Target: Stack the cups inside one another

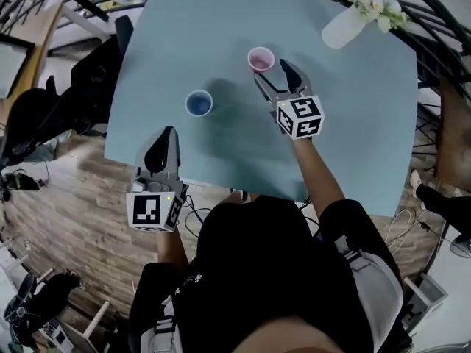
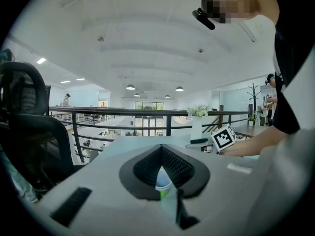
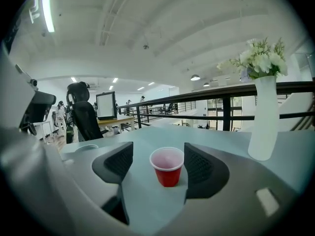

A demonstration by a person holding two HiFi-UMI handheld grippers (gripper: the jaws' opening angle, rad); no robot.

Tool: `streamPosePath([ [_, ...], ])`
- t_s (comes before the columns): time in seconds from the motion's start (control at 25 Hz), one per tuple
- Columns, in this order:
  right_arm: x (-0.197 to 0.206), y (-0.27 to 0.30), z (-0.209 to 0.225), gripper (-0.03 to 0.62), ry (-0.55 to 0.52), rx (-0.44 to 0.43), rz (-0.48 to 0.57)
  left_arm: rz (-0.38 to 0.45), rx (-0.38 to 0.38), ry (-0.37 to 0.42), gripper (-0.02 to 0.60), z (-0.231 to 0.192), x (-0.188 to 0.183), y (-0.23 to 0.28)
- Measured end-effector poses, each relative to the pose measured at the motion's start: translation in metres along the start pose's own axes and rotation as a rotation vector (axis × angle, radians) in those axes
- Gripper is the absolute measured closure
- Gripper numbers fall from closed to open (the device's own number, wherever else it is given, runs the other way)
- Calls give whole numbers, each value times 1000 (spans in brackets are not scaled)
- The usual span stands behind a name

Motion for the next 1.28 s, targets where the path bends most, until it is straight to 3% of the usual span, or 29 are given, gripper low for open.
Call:
streamPosePath([
  [0.64, 21, 50, 18, 229, -55, -8, -85, -52, -59, 10, 589, -12, 5, 6],
  [1.28, 21, 56, 16, 263, -80, -28, -98, -67, -88, 14, 589, -14, 1, 0],
])
Point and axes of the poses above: the fingertips, and each gripper's own axes: y forward along the fingers, z to its right, x out of its underside, the point moved 7 cm from there along -y, backward along the fingers, and after that the axes turned 10 degrees about y, right-handed, at the moved point
